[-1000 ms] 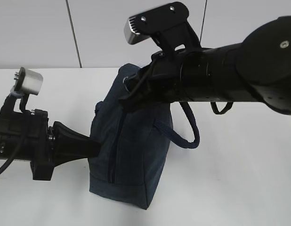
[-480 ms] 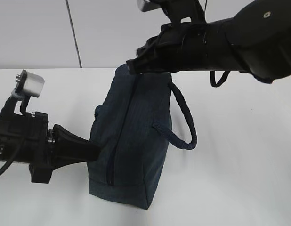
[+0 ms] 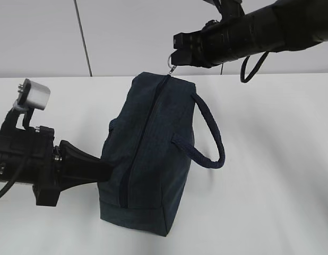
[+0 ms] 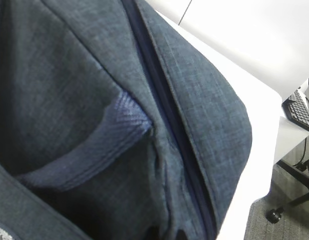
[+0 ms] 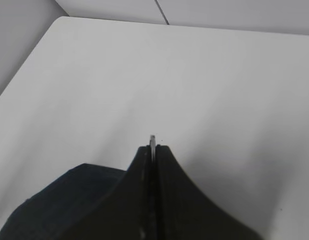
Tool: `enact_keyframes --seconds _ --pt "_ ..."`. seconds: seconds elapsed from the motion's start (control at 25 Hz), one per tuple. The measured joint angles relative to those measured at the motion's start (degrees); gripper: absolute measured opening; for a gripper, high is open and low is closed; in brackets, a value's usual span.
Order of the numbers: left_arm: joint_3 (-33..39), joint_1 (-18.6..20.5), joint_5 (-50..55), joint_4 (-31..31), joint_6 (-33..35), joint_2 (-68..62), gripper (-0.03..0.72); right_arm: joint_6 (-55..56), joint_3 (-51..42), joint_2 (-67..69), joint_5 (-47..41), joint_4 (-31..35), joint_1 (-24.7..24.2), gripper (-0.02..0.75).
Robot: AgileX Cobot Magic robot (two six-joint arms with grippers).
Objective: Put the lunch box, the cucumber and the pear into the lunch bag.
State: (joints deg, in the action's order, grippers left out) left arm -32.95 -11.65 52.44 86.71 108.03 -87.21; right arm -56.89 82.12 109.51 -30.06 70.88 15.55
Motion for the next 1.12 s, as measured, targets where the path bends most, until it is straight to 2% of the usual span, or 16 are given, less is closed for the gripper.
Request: enact_keyframes --seconds 0.28,0.44,0.64,0.72,0.76,0.84,0.92,1.0,1.12 --pt "0.0 0.0 -1.0 0.8 -0.1 0.0 -0.015 5.6 8.8 15.1 -10.9 4.6 -7.0 0.006" --pt "0.0 0.0 -1.4 1.3 -0.5 0.1 -0.015 8.7 10.0 19.6 -15.6 5.3 -8.8 0.006" --pt "0.0 0.0 -1.9 1.3 -2.6 0.1 -0.013 9.0 11.8 20.0 -17.4 5.3 -9.3 0.022" --pt "0.0 0.0 -2.4 0.4 -4.4 0.1 0.004 8.7 13.7 20.0 -17.9 5.2 -9.7 0.115" --pt "0.0 0.0 -2.8 -0.2 -5.1 0.1 0.025 8.6 15.0 20.1 -18.4 5.1 -10.0 0.198" --pt "0.0 0.0 -3.9 -1.0 -6.6 0.3 0.095 8.2 17.5 20.1 -20.4 4.4 -10.6 0.369" --pt "0.0 0.0 -5.8 -2.7 -8.6 1.5 0.181 8.2 20.4 20.1 -22.8 2.4 -11.2 0.478" --pt "0.0 0.0 -9.4 -6.1 -12.4 3.9 0.249 9.2 23.3 20.1 -25.7 -1.0 -11.5 0.501" --pt "0.1 0.0 -15.2 -13.8 -18.7 9.6 0.286 15.4 27.0 19.5 -28.4 -11.4 -11.5 0.488"
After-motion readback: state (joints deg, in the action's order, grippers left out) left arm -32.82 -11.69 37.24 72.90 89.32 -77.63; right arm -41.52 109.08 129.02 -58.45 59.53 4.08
